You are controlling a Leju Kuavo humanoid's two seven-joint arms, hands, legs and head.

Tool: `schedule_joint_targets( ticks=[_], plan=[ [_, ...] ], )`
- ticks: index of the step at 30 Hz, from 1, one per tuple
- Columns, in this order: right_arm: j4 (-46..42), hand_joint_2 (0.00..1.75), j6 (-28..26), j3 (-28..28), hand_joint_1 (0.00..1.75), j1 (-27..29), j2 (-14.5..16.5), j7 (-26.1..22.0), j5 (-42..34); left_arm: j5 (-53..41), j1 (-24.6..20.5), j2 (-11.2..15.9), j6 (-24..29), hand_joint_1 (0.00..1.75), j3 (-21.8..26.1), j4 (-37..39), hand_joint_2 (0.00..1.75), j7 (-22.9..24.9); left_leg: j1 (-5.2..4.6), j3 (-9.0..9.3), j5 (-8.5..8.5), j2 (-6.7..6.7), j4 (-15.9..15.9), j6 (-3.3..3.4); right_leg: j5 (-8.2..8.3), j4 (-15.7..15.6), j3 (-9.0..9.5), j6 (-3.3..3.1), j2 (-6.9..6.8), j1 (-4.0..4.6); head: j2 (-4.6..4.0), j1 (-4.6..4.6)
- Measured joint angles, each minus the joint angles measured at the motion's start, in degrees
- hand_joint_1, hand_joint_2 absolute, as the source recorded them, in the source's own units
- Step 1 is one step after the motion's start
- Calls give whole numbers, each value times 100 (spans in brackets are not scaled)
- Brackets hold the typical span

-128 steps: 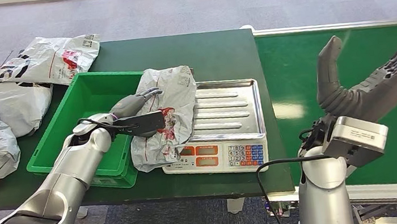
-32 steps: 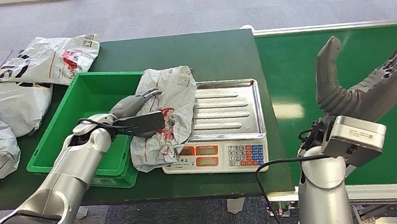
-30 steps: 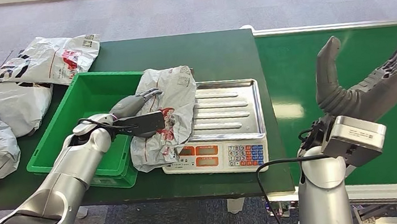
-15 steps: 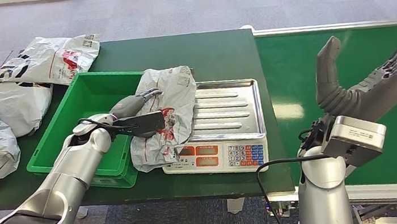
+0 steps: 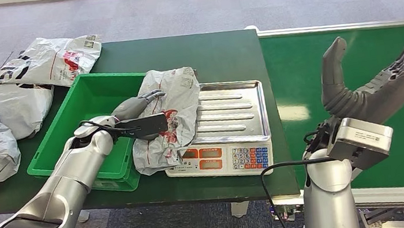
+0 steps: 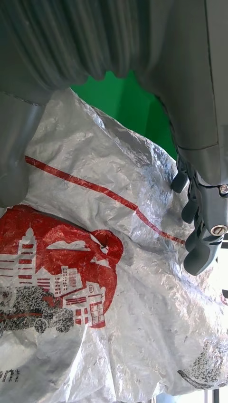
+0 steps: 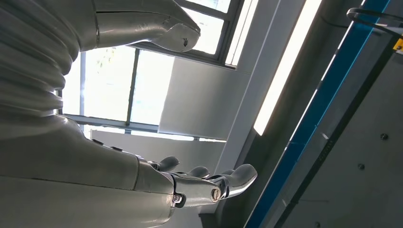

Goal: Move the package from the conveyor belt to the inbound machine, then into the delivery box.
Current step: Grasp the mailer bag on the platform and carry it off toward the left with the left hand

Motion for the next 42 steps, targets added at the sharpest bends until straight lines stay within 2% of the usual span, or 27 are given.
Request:
schedule_joint_targets(
  ticks=[42],
  plan=[
    [0, 175, 0, 0, 0, 0, 0, 0, 0, 0, 0, 0, 1, 0, 0, 0, 175, 0, 0, 0, 1, 0, 0, 1, 0, 0, 0, 0, 0, 0, 0, 0]
  ],
)
